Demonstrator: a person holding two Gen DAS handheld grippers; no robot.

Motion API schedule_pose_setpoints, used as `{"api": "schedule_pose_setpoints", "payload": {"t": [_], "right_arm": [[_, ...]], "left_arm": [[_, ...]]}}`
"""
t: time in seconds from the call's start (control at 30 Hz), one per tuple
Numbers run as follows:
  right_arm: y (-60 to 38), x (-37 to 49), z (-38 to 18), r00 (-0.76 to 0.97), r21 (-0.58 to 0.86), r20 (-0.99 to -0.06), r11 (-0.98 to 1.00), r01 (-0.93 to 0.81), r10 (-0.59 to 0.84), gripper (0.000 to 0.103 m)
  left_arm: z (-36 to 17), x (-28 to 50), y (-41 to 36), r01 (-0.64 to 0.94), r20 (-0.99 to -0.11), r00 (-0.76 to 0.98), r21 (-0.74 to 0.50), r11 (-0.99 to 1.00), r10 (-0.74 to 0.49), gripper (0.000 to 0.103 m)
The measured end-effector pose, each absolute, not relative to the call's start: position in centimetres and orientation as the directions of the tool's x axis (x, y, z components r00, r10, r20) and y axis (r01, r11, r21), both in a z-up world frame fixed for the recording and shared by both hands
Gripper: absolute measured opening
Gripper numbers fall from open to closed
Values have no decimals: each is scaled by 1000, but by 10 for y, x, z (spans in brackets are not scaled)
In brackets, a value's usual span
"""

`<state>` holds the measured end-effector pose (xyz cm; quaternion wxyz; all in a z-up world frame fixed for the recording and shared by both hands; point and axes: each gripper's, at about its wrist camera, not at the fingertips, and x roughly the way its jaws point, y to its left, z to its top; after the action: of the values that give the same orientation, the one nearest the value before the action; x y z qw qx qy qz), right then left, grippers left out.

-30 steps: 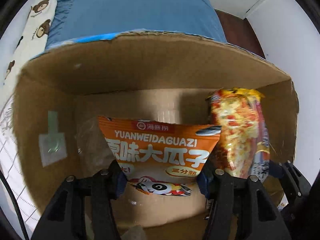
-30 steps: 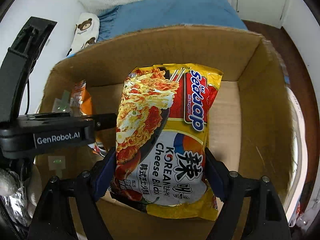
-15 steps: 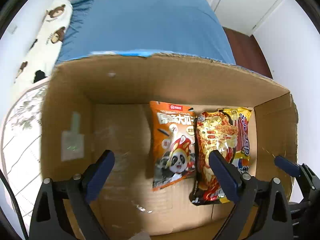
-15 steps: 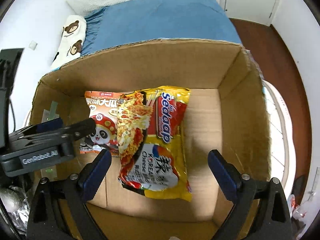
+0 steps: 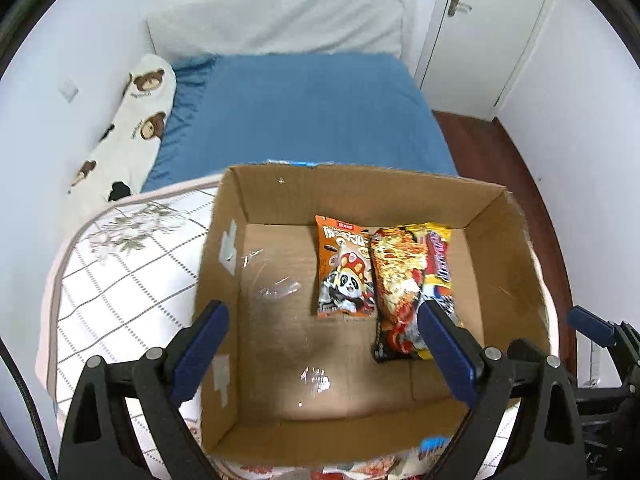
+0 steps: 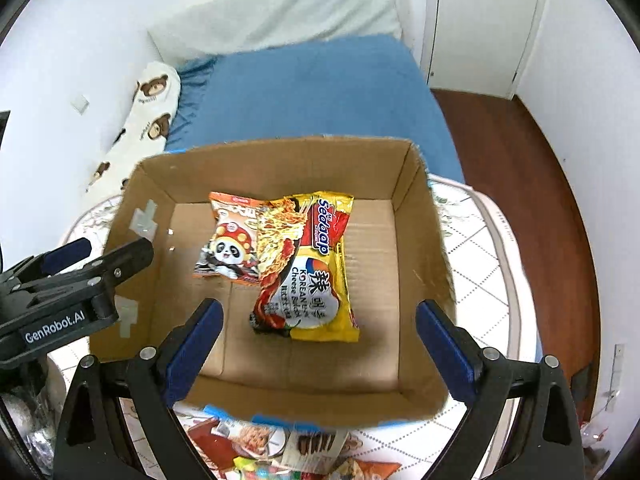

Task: Organize snacks
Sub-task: 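Lift both tools out of the box back toward the snack pile, then grasp the panda snack bag with right tool while left tool grasps yellow egg-cake bag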

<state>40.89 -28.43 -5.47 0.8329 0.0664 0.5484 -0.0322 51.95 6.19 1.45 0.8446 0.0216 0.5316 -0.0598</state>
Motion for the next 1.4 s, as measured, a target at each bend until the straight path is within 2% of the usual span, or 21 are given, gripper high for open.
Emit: {"api": "schedule_pose_setpoints", "payload": {"t": [0.23,0.43,0.63,0.77,0.87,1.03,1.2,1.27,1.3,1.33,1.4], "right_arm": [[-279,363,-19,455,92,-890,989,119,28,99],[-270,330,-3,473,105,-880,988,110,41,99],[-270,292,-16,436,138,-897,983,124,71,99],[-271,266,-49,358,161,-928,977,137,103,99],[-275,241,-86,270,170,-955,972,161,122,99],[-282,205,-137,147,162,-980,969,184,136,99],[-287,183,-170,75,145,-988,970,194,133,99],[-290,181,-179,67,134,-990,971,197,123,99],[-291,182,-181,65,131,-991,971,199,120,99],[-293,182,-184,64,125,-991,971,205,114,99],[-296,186,-188,61,127,-991,966,225,116,99]], "left_arm": [[51,464,69,125,-872,481,-30,992,-87,96],[52,445,82,112,-870,485,-36,993,-87,96],[32,423,103,69,-897,433,-60,996,-84,96],[-7,389,111,103,-936,347,-29,994,-63,96],[-53,355,109,229,-969,240,-1,973,-58,96],[-130,281,84,561,-999,28,-14,828,-36,96],[-193,225,57,775,-989,-118,-38,631,85,96],[-209,217,49,808,-986,-112,-19,589,123,87],[-219,219,46,805,-982,-93,21,593,162,71],[-224,224,46,784,-980,-99,31,620,174,62],[-229,243,49,696,-978,-123,35,717,167,61]]}}
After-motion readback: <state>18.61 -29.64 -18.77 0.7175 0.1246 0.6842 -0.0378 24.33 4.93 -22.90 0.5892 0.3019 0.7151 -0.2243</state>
